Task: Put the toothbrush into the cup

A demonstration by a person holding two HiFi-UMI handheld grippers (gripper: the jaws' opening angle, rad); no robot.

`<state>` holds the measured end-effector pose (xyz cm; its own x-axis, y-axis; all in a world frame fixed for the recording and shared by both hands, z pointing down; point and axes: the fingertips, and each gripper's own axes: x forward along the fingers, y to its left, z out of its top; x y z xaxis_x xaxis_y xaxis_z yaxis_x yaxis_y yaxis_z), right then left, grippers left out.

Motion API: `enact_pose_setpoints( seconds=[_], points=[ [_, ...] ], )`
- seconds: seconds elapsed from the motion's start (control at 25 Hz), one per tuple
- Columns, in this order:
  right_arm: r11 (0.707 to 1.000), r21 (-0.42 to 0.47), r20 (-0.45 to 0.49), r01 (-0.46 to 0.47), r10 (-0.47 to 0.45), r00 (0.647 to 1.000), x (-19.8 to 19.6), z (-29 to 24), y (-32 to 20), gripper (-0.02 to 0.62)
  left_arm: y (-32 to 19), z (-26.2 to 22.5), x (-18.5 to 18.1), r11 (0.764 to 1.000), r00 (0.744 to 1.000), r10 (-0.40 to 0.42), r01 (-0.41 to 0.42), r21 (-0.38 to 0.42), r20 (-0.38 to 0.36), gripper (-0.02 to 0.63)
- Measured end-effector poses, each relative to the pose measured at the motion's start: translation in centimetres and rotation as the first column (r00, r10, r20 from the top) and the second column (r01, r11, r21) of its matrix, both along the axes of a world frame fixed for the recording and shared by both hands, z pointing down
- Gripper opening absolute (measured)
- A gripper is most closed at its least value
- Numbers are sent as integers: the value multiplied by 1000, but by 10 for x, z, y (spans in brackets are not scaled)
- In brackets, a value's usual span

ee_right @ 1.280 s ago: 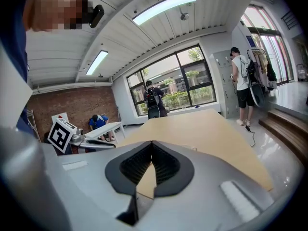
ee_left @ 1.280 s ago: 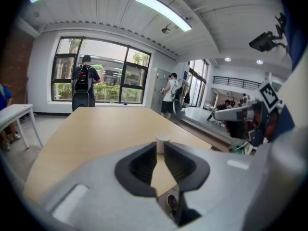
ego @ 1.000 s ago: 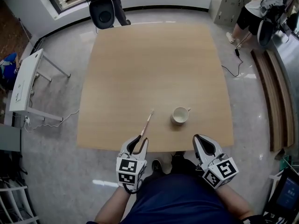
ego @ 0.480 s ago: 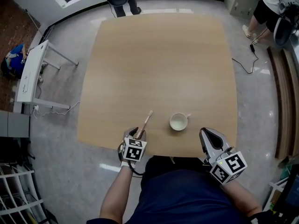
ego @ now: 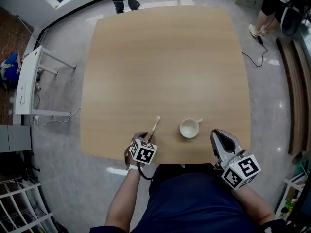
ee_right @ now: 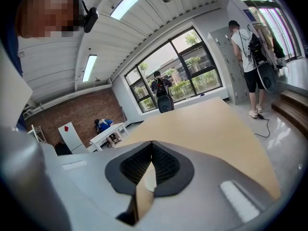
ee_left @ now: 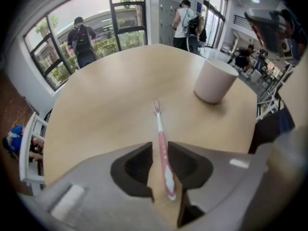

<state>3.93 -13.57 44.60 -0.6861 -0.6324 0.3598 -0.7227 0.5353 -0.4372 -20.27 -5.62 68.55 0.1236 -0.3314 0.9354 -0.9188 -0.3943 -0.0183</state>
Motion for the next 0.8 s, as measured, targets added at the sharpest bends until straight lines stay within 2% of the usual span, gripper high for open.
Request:
enact_pose_setpoints(
  seconds=[0.12, 0.24, 0.4, 0.48, 0.6, 0.8],
  points=[
    [1000, 6, 4, -27, 27, 1000, -3, -1, -1, 11, 1, 5, 6, 995, 997, 72, -72, -67, -8, 89],
    [999, 2, 7, -51, 51, 999, -5, -1, -2, 11, 6, 10, 10, 979, 991, 132, -133, -152, -14, 93],
    [997, -7, 1, -80, 80, 997, -4, 0, -3, 11, 7, 11, 11, 972, 988, 147, -153, -180, -43, 83],
    [996, -4, 3, -93, 93, 996, -6, -1, -2, 11, 7, 11, 5, 974, 989, 140, -147, -169, -54, 57],
    [993, 2, 8, -114, 114, 993, -4, -3, -1, 11, 2, 7, 3, 983, 989, 127, -135, -124, -73, 57],
    [988, 0, 18, -152, 152, 988, 7, -4, 0, 11, -21, -24, 23, 987, 978, 161, -156, 41, -133, 55]
  ],
)
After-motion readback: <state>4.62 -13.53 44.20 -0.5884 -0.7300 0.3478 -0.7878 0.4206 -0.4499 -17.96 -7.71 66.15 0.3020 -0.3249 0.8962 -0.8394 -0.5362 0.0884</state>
